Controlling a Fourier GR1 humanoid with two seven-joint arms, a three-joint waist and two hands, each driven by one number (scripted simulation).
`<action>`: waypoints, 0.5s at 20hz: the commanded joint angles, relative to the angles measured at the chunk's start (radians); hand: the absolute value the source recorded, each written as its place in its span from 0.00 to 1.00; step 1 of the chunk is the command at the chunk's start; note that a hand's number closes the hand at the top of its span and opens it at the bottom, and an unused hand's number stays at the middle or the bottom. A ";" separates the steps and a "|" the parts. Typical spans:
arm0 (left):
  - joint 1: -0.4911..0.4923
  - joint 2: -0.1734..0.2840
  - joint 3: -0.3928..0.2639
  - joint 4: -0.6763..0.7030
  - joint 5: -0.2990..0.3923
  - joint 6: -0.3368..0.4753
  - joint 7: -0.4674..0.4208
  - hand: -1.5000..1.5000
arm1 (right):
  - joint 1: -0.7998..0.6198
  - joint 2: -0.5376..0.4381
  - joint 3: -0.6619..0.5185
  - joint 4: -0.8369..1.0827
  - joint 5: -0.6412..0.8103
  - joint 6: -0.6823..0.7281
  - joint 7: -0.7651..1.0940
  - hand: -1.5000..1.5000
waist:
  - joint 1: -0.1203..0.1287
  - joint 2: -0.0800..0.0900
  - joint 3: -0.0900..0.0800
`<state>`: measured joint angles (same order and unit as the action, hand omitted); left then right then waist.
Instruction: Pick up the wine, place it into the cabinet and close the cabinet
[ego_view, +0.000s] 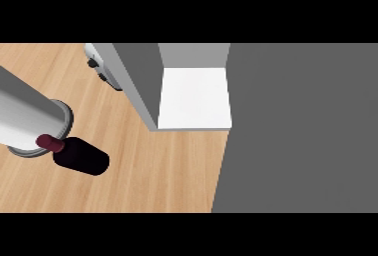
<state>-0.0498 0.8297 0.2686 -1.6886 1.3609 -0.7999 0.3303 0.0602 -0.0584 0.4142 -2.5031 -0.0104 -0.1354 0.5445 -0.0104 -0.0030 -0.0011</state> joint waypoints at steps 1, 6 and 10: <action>-0.050 -0.036 -0.013 0.109 -0.064 -0.056 0.012 0.00 | 0.028 -0.031 0.033 -0.168 0.101 -0.019 0.068 0.00 | -0.011 0.002 0.000; -0.021 -0.134 -0.025 0.012 -0.168 -0.005 -0.009 0.00 | -0.028 -0.033 0.069 -0.183 0.148 -0.075 0.112 0.00 | -0.005 -0.002 -0.001; -0.078 -0.151 -0.030 0.083 -0.197 -0.023 0.003 0.00 | -0.026 -0.049 0.059 -0.167 0.123 -0.091 0.118 0.00 | -0.002 0.001 0.000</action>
<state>-0.1016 0.7177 0.2482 -1.6335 1.2097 -0.8102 0.3318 0.0151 -0.0895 0.4497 -2.5080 0.0123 -0.2060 0.5820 -0.0162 -0.0035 -0.0012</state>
